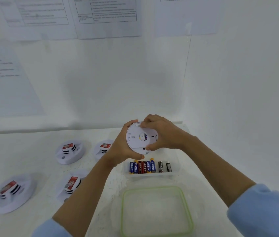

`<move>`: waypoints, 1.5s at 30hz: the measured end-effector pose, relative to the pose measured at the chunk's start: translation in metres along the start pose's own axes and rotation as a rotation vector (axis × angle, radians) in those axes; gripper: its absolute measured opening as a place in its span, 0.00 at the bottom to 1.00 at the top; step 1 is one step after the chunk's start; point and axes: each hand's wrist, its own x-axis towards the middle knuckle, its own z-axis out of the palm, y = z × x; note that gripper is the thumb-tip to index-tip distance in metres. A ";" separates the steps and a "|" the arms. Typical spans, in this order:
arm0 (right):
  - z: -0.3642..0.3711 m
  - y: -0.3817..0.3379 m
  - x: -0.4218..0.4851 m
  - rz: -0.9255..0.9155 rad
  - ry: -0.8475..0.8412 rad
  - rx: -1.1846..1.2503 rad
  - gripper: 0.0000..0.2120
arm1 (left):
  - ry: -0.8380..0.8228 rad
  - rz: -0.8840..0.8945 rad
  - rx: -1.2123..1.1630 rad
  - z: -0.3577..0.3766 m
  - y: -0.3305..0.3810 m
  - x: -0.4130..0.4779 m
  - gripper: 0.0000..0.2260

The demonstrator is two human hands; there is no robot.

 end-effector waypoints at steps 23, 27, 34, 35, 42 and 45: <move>-0.012 -0.023 -0.017 -0.012 0.040 0.092 0.30 | 0.008 -0.026 0.053 -0.001 0.010 -0.023 0.48; -0.016 -0.033 -0.043 0.054 0.012 0.208 0.29 | 0.049 -0.006 0.014 0.005 0.017 -0.047 0.47; 0.004 -0.069 -0.102 0.171 -0.352 0.212 0.27 | 0.079 -0.061 0.000 -0.001 0.031 -0.084 0.46; 0.012 -0.072 -0.106 0.199 -0.395 0.187 0.27 | 0.080 -0.068 -0.003 -0.003 0.033 -0.089 0.46; 0.057 -0.074 -0.117 0.358 -0.466 0.075 0.31 | 0.047 -0.075 -0.010 -0.013 0.041 -0.125 0.45; 0.054 -0.075 -0.121 0.410 -0.346 0.192 0.30 | 0.044 -0.061 -0.026 -0.012 0.044 -0.136 0.44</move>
